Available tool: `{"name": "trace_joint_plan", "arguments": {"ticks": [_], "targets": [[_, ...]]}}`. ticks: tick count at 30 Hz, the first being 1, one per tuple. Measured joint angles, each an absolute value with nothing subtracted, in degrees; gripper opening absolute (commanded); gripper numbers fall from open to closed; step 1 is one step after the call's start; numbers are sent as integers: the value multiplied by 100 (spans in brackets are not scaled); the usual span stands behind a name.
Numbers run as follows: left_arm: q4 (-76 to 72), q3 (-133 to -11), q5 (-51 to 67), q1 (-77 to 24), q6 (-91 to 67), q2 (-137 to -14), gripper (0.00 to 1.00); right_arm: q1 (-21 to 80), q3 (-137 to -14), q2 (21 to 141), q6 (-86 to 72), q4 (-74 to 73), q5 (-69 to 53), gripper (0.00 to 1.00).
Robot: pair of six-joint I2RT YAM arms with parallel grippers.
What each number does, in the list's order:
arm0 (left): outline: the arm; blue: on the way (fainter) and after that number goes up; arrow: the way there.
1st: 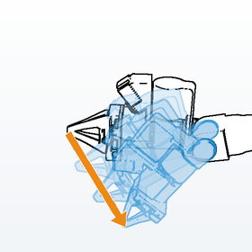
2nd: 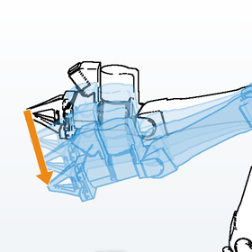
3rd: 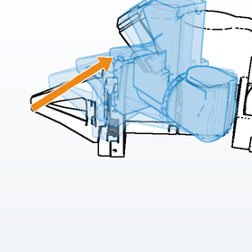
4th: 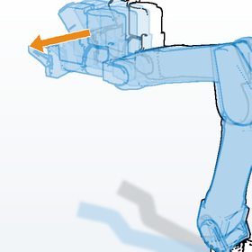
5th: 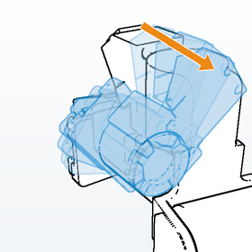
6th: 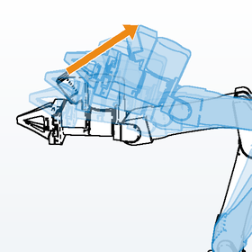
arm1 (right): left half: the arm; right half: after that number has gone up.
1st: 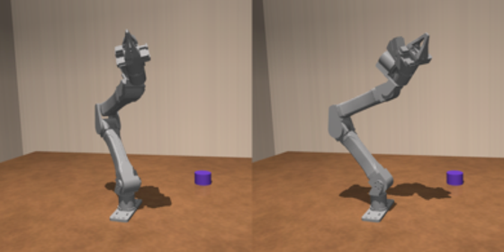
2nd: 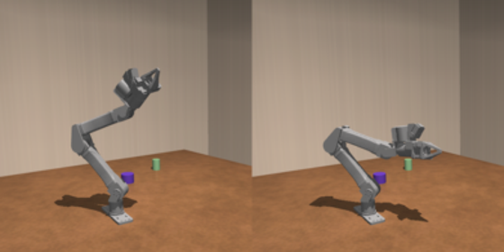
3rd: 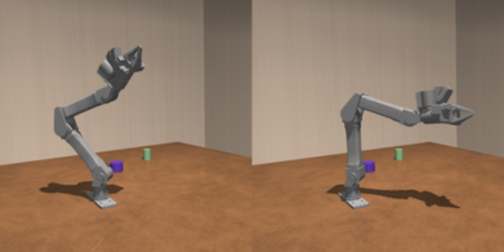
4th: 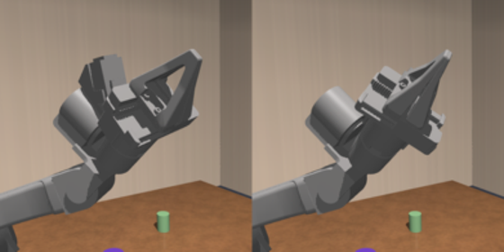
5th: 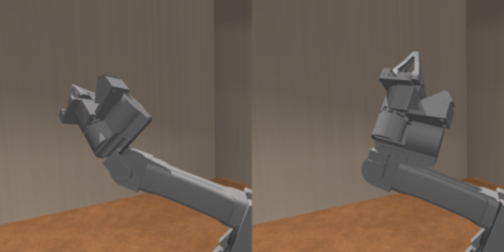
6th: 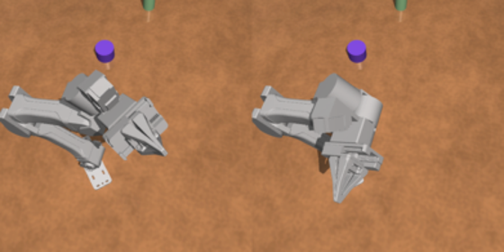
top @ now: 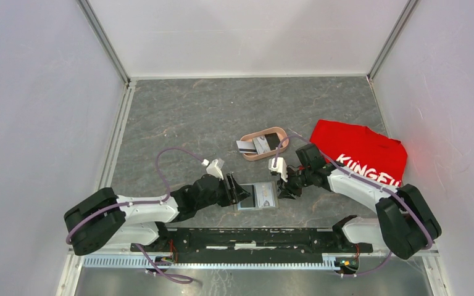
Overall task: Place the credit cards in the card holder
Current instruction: Insert the credit card into the card holder.
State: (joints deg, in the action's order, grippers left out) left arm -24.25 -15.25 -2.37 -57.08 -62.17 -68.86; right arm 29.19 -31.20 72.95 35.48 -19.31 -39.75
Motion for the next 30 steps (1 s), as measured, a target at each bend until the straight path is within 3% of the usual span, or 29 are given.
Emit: {"name": "trace_joint_plan", "arguments": {"ticks": [8,12,19,25,30], "targets": [[-1964,-1570,-360,-5708,-6215,-6735,66,2919,-3203,7347,3017,-1682,-4462,30],[-1859,-1570,-471,-5708,-6215,-6659,66,2936,-3675,7797,2770,-1559,-4700,25],[-1813,-1566,-582,-5708,-6215,-6528,66,3017,-3887,8589,2718,-1555,-4674,24],[-1813,-1546,-591,-5708,-6156,-6495,77,3065,-3911,8777,2733,-1621,-4556,24],[-1815,-1546,-600,-5629,-5896,-6368,80,3076,-3933,8794,2766,-1643,-4539,24]]}}
